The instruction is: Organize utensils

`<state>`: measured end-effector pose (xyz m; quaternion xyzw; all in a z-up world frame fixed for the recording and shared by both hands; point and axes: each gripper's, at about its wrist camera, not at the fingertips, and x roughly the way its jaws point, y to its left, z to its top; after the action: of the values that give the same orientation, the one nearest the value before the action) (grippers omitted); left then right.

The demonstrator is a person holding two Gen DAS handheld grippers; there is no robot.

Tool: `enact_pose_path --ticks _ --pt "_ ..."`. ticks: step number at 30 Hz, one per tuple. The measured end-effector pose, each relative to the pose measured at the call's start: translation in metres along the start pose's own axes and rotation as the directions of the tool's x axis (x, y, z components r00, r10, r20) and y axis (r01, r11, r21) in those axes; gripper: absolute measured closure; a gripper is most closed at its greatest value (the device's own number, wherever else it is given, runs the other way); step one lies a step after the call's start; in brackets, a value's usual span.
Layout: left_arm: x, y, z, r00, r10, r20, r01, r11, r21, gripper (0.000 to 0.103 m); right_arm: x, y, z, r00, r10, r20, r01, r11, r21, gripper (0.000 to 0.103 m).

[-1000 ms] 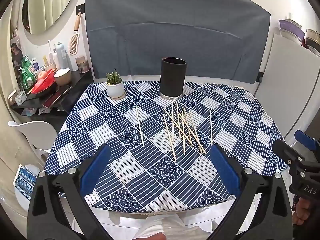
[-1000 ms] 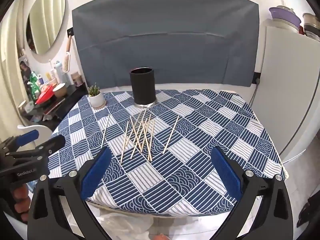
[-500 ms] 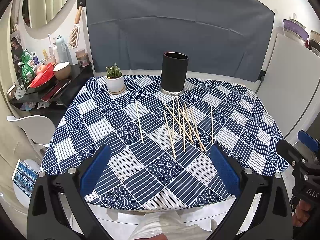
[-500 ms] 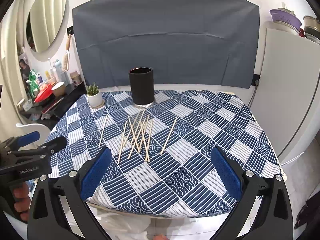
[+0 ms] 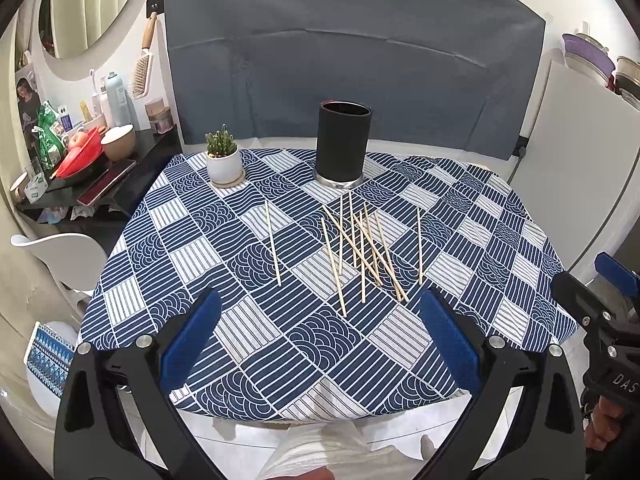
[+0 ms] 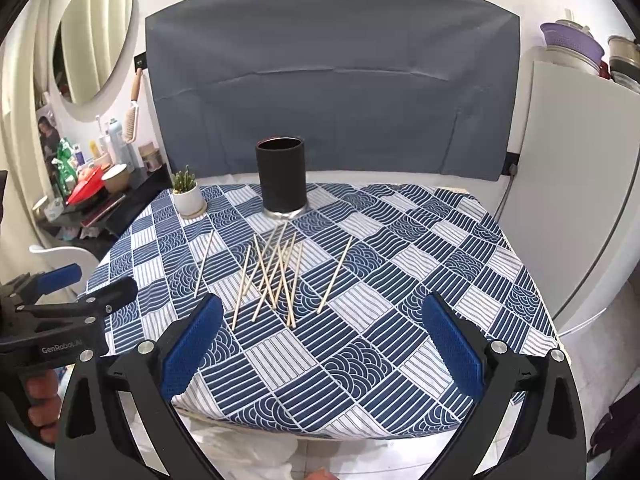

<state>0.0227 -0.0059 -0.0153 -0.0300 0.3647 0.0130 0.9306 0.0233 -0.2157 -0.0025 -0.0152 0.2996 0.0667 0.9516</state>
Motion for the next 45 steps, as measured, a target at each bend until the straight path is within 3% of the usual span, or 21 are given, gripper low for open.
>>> enact_pose_path --ticks 45 --pt "-0.0019 0.0067 0.0013 1.000 0.020 0.006 -0.020 1.000 -0.010 0.006 0.0020 -0.0010 0.0009 1.000 -0.026 -0.015 0.026 0.999 0.028 0.007"
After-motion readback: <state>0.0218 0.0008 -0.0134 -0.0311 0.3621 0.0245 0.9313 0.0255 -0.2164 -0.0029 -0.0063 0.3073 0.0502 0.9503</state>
